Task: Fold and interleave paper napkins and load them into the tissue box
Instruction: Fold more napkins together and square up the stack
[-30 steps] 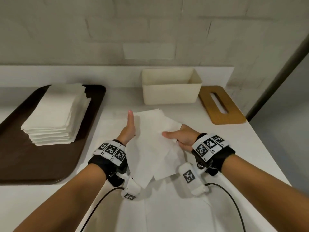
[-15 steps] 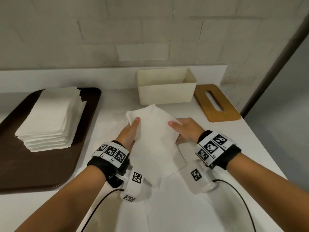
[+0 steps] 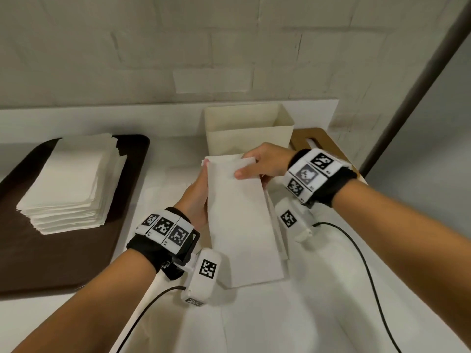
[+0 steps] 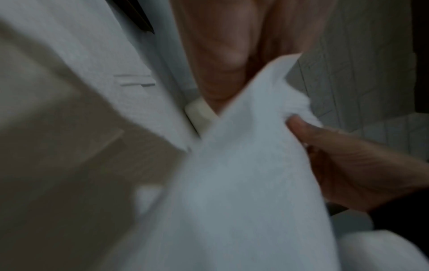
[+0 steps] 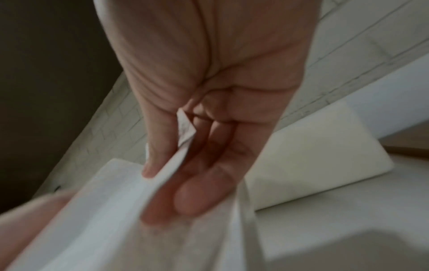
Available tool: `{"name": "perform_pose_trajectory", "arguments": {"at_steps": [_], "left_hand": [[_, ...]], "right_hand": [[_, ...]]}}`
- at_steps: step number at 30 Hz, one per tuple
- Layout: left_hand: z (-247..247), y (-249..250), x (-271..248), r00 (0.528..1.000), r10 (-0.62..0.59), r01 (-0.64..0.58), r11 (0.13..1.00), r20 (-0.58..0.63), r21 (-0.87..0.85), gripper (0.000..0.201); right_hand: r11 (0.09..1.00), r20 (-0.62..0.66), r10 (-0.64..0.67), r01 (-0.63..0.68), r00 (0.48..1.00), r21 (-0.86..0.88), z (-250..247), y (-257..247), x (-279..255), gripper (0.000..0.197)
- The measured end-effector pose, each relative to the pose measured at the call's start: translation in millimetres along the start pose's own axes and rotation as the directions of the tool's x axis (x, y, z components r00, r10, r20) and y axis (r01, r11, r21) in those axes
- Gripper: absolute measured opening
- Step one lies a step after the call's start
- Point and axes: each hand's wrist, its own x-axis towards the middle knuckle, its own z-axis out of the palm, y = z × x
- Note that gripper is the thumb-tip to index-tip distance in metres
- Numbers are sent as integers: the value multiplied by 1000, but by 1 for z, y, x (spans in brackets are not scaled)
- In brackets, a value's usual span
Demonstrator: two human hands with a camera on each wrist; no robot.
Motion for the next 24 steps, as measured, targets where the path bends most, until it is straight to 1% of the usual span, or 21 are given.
{"name": "perform_pose_trajectory", "arguments": {"at_steps": [1,2,3,4,5,6,7,8,9,10,11,12,13,14,15,17,19,22,24], "left_hand": [[0,2,-2,1000,-8,8,1000,-9,-11,78],[-2,2,-2,1000,-9,9,1000,-8,-22,82],[-3,0,-2,1000,-5,6,1000,5,-9,81],[-3,-1,-4,1000,1,-1,1000,4,26,72],[-4,-3,-4,999,-5,8,998,-52,62,59],[-6,-5,-5,992,-14,24,997,-128,77,47],[-11,-8,-4,982,-20,38,995,-188,95,40],[-15,-9,-4,974,-33,55,994,-225,90,36],[-21,-11,-5,968,-50,70,995,-245,73,34],[-25,-11,-6,964,-65,81,995,-259,53,32],[-29,-11,-7,961,-76,91,995,-267,45,31],[-33,-12,-8,956,-80,98,994,-281,52,29],[-36,-14,-7,953,-78,103,992,-293,71,29],[-38,-15,-7,949,-74,109,989,-306,97,30],[-39,-18,-6,945,-76,117,987,-317,112,33],[-40,-21,-3,942,-88,124,988,-325,91,34],[-38,-22,-2,942,-101,127,990,-319,61,32],[-37,-22,2,949,-116,132,991,-293,36,37],[-37,-22,5,953,-123,137,990,-277,31,37]], "right_hand": [[998,-9,-6,6,1000,-67,2,-1,4,7],[994,-23,-15,12,1000,-113,3,-1,9,9],[992,-45,-23,17,999,-127,5,-1,12,11],[995,-76,-30,23,997,-101,6,-1,13,12],[999,-113,-20,18,993,-26,8,0,12,12],[998,-154,12,-2,988,64,8,1,11,12],[992,-188,54,-31,981,126,7,4,8,13],[989,-214,106,-81,971,127,5,9,5,14],[985,-230,169,-155,958,78,1,16,2,17],[968,-228,236,-250,944,-33,-1,24,-2,20],[917,-215,300,-343,929,-205,-3,33,-8,24],[828,-212,349,-406,913,-387,-3,42,-13,32],[721,-229,371,-434,900,-539,-2,51,-18,40],[645,-257,376,-451,890,-617,2,59,-22,46],[619,-278,369,-458,887,-639,7,64,-27,48],[640,-288,393,-485,873,-597,17,73,-28,65],[675,-296,421,-514,857,-530,24,77,-25,74],[744,-302,466,-553,832,-375,20,76,-23,75],[812,-305,454,-529,837,-245,12,73,-27,70]]}}
